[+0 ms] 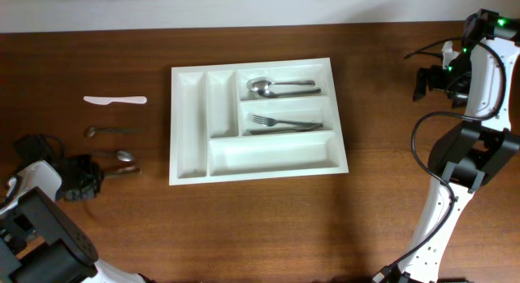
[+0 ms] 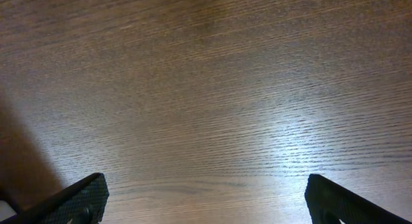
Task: Pack container
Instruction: 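Lower the left gripper and close it on the tongs, then lift the tongs and carry them right over the tray's bottom compartment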
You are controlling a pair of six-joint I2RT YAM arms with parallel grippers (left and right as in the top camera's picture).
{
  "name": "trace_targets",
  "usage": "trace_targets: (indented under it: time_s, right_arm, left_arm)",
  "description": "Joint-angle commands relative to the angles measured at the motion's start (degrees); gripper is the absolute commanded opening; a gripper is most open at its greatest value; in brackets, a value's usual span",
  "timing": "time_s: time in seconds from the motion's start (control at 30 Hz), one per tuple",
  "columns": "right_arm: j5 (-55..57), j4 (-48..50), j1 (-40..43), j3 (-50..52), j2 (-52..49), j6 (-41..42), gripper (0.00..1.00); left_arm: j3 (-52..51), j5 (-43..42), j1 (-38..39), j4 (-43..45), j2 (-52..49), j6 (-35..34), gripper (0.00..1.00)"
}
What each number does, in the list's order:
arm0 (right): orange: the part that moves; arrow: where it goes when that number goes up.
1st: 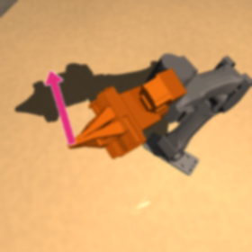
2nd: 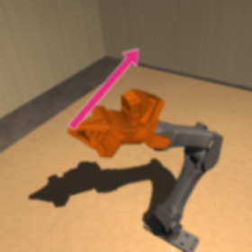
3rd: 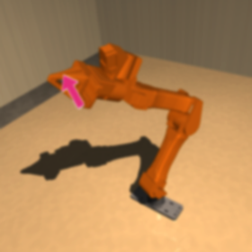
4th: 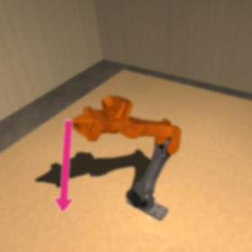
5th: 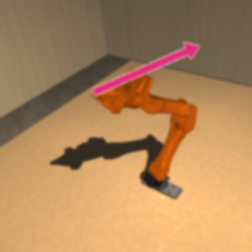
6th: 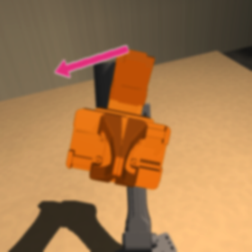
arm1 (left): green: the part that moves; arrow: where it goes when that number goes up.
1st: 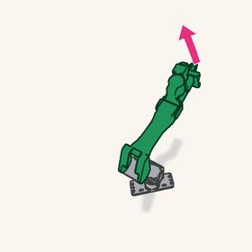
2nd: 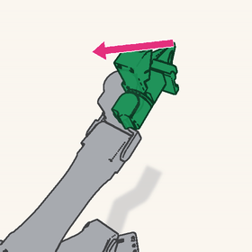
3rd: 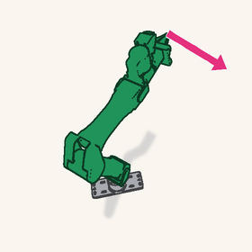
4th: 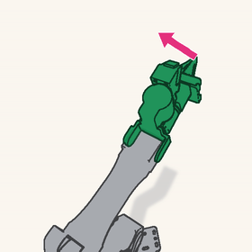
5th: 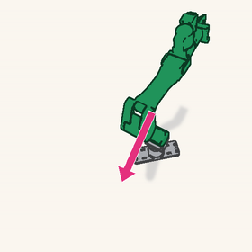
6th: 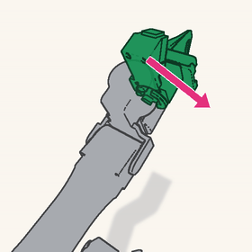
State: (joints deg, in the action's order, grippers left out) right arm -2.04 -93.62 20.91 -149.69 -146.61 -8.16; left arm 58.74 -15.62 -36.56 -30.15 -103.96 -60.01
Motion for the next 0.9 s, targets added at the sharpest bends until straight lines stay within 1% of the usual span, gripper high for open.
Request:
trace_targets:
  time_s: [0.0, 0.17, 0.27, 0.3, 0.4, 0.47, 0.63, 0.7, 0.8, 0.87]
  right_arm:
    - [-0.11, 0.02, 0.13, -0.96, 1.05, -0.61, 0.99]
    - [-0.09, 0.02, 0.13, -0.96, 1.05, -0.61, 0.99]
    - [-0.11, 0.02, 0.13, -0.96, 1.05, -0.61, 0.99]
    - [-0.09, 0.02, 0.13, -0.96, 1.05, -0.61, 0.99]
    - [-0.11, 0.02, 0.13, -0.96, 1.05, -0.61, 0.99]
    - [-0.11, 0.02, 0.13, -0.96, 1.05, -0.61, 0.99]
    - [-0.11, 0.02, 0.13, -0.96, 1.05, -0.61, 0.99]
    - [-0.09, 0.02, 0.13, -0.96, 1.05, -0.61, 0.99]
    - [-0.11, 0.02, 0.13, -0.96, 1.05, -0.61, 0.99]
    - [-0.11, 0.02, 0.13, -0.96, 1.05, -0.61, 0.99]
  left_arm:
    - [2.69, -9.44, -0.15, 3.08, 0.46, 0.13, 0.02]
    - [5.77, -10.67, 0.02, 4.07, 3.63, 0.17, 0.02]
    - [7.45, -12.63, 0.74, 4.07, 6.21, 1.68, 0.02]
    - [8.52, -13.38, 1.95, 4.07, 8.22, 3.19, 0.02]
    - [9.68, -13.57, 5.46, 4.07, 11.72, 4.02, 0.02]
    - [10.27, -13.55, 8.74, 4.07, 14.01, 4.04, 0.02]
    - [10.91, -13.4, 19.71, 4.28, 18.86, 3.82, 0.02]
    - [10.91, -13.07, 24.11, 4.17, 19.96, 1.99, 0.02]
    - [10.91, -13.07, 30.88, 4.17, 20.44, -3.87, 0.02]
    - [10.88, -12.94, 34.64, 4.17, 20.41, -6.58, 0.02]
